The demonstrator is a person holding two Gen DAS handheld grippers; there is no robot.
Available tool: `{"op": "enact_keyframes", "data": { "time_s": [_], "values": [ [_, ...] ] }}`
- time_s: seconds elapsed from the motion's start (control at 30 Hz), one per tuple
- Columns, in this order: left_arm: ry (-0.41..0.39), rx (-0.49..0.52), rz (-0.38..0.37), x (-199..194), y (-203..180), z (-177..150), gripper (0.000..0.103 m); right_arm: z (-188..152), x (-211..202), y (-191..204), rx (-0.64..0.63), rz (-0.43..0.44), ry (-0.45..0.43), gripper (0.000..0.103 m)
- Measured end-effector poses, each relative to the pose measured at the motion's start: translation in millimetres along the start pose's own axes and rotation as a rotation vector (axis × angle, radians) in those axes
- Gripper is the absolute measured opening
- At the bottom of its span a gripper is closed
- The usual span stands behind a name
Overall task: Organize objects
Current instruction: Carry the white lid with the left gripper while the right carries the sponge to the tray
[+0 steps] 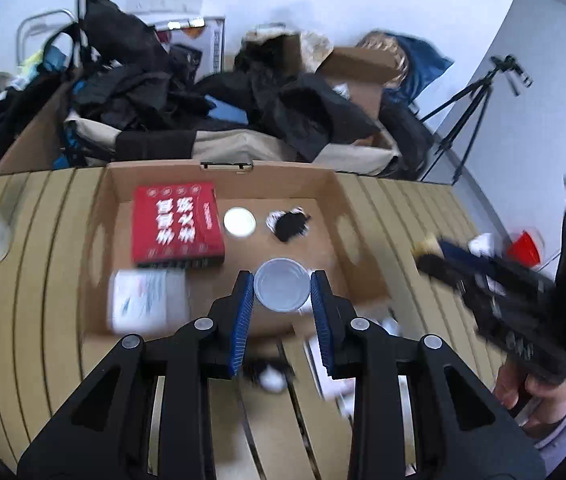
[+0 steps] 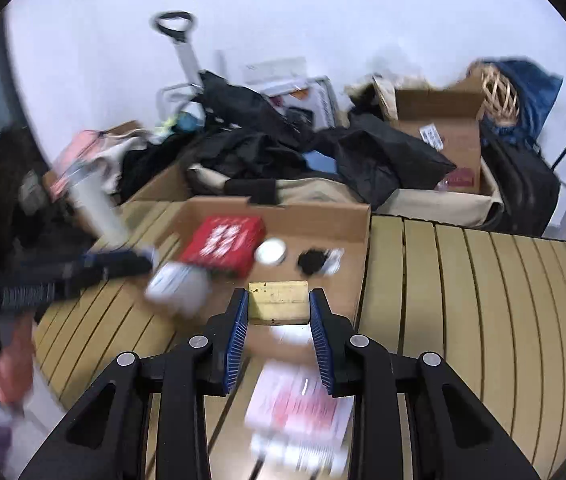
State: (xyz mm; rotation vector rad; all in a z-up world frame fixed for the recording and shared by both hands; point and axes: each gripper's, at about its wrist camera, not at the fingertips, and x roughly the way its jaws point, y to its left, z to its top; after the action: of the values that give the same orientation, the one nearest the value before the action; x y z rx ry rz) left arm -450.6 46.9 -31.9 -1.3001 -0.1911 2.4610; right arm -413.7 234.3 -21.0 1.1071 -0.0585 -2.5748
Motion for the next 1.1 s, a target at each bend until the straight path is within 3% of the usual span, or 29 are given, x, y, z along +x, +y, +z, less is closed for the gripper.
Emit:
{"op": "enact_keyframes", "data": {
  "time_s": [0.1,0.23,0.3,0.37,0.4,0.43,0.47,0.67,0.77,0.97,1.1],
  "values": [
    [0.050,-0.036,0.028,49,11,19,0.026,37,66,-19,0.028,-0.074,0.072,0.033],
    [0.080,-0.118,0.053,96,27,26,0.027,58,134,-31,0.055,-0.160,0.144,0.034],
    [0.079,-0.147,0.069,106,32,28,0.035,60,154,-33,0.031,-0.211,0.149,0.035],
    [0.095,-0.160,0.056,114,36,29,0.038,59,171,-35,0.002,-0.265,0.166,0.059],
    [0.098,-0.160,0.054,115,37,29,0.041,57,175,-36,-0.010,-0.287,0.151,0.090],
    [0.095,-0.158,0.054,114,38,28,0.043,55,176,-36,-0.017,-0.286,0.129,0.098],
    [0.090,-0.155,0.056,113,38,28,0.049,53,178,-38,-0.017,-0.284,0.124,0.099],
    [0.066,-0.116,0.066,91,46,27,0.054,57,169,-39,-0.054,-0.246,0.051,0.099],
    [0.052,-0.072,0.095,74,49,25,0.057,60,162,-37,-0.041,-0.199,0.070,0.099],
    [0.022,0.078,0.279,27,47,9,0.062,53,103,-26,-0.009,-0.079,0.124,0.099],
    [-0.055,0.121,0.399,-36,41,-36,0.071,16,33,-17,-0.061,-0.071,0.117,0.099]
  ]
}}
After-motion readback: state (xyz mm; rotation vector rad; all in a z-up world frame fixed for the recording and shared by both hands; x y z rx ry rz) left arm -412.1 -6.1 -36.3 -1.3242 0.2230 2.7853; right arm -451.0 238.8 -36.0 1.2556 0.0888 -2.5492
